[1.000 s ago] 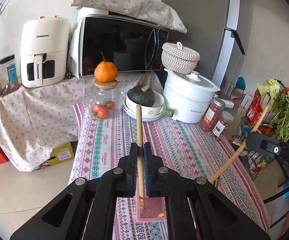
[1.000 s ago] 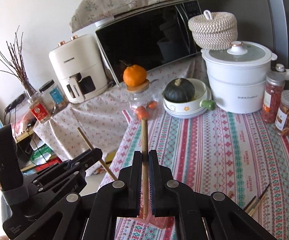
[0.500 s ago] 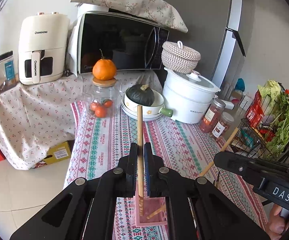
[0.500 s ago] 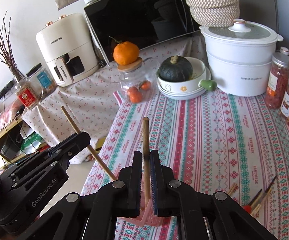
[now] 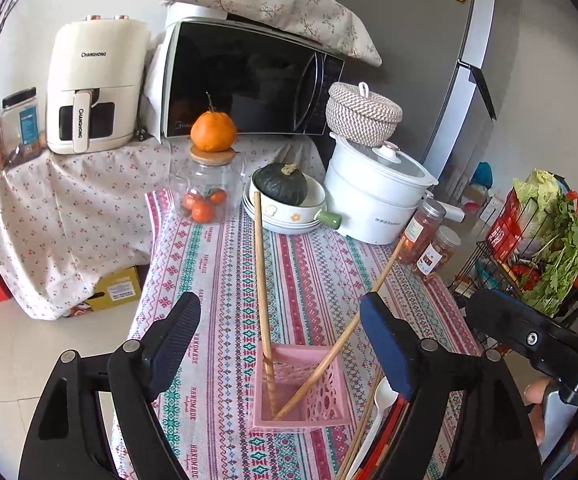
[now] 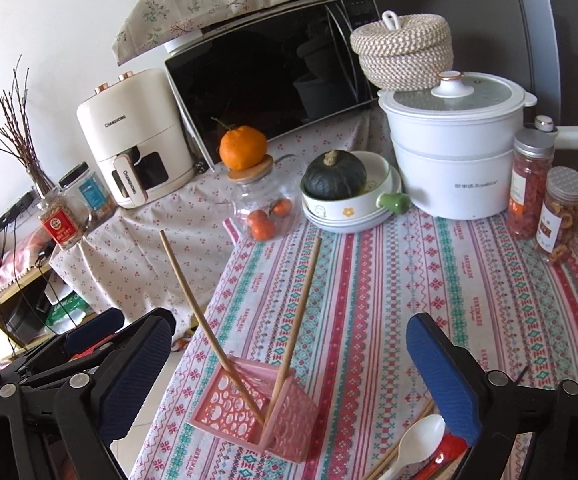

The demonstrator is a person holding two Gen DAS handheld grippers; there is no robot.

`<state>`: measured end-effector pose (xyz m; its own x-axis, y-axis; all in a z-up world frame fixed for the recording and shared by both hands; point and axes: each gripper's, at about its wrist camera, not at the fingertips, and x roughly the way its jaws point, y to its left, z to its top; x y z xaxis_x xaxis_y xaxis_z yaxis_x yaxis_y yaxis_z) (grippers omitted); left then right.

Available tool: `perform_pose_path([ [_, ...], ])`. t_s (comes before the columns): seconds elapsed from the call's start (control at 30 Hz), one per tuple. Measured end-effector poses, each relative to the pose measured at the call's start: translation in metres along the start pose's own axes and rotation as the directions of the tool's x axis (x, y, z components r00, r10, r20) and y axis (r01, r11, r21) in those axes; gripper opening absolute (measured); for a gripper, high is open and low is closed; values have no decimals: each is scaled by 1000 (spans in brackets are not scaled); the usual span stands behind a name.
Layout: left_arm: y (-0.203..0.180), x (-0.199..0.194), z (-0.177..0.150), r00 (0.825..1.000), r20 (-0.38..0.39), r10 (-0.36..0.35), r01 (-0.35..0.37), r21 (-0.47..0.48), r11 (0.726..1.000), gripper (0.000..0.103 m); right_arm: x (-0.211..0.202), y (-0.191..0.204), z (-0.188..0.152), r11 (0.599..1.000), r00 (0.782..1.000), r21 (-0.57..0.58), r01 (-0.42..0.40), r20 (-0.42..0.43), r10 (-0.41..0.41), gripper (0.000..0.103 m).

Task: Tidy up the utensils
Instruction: 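Open both tools to release the chopsticks in the basket, then move the left tool to the white spoon and close on it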

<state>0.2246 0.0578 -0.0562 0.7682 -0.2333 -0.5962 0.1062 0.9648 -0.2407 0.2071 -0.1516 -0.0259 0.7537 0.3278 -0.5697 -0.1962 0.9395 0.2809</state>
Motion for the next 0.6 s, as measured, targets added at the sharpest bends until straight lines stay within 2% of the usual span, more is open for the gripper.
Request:
perform_pose_path([
  [0.1, -4, -3, -6, 999, -34, 17, -17, 8, 1000, 92, -5, -12, -5, 998, 998, -11, 60, -15, -60, 103],
  [0.3, -11, -9, -26, 994, -107, 22, -19, 23, 1000, 93, -18, -39, -21, 986, 986, -52, 161, -34, -163, 103],
  [0.6, -50, -19, -60, 978, -209, -21, 51, 140, 989, 93, -25, -87, -49, 964, 953, -53, 260, -149, -265, 103],
])
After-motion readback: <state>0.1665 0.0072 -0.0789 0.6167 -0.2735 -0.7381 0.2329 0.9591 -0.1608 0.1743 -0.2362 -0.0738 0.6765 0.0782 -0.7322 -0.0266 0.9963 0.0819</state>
